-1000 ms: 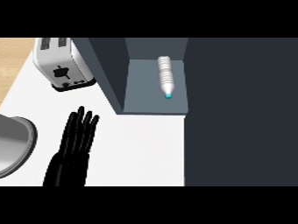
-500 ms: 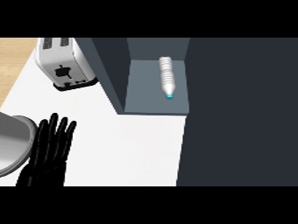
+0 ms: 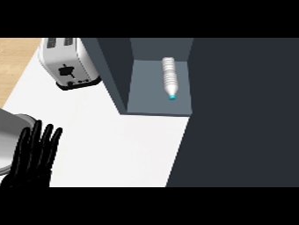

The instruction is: Pick up the bottled water, place it into the cabinet and close the cabinet

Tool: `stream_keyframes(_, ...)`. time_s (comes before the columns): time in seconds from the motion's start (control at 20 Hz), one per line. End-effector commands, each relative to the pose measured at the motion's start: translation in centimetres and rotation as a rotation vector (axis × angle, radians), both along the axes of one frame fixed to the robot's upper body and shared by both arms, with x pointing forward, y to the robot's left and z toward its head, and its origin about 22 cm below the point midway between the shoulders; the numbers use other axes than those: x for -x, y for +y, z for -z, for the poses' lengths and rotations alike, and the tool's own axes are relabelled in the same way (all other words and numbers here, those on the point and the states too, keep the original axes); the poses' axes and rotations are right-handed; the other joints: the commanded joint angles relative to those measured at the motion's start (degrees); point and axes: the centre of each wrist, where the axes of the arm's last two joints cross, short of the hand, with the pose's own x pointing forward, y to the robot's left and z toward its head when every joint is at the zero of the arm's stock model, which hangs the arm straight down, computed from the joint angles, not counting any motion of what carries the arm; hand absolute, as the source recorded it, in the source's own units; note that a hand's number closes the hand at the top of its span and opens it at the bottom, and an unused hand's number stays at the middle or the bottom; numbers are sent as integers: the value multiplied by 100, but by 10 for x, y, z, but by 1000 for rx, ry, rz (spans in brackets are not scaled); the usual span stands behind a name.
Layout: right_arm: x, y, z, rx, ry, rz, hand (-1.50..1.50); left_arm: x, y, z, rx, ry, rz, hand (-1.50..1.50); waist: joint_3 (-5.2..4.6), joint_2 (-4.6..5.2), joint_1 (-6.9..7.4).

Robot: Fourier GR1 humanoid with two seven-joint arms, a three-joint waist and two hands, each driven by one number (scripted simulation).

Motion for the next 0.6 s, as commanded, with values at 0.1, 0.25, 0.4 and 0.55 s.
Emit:
stream_keyframes(0.1,3,36,-27,-18,-126,2,150,2,12,-8,-4,-24,-4,-150,-12,6,-7)
stream_keyframes(0.25,-9,47,-23,18,-139,0,150,12,20,0,-4,-2,4,-150,-16,19,89)
stream_keyframes(0.4,-15,51,-23,21,-143,-7,150,11,20,3,5,3,27,-150,-20,48,56)
stream_keyframes(0.55,-16,54,-25,27,-146,-43,150,12,22,0,9,-3,25,-150,-22,55,115)
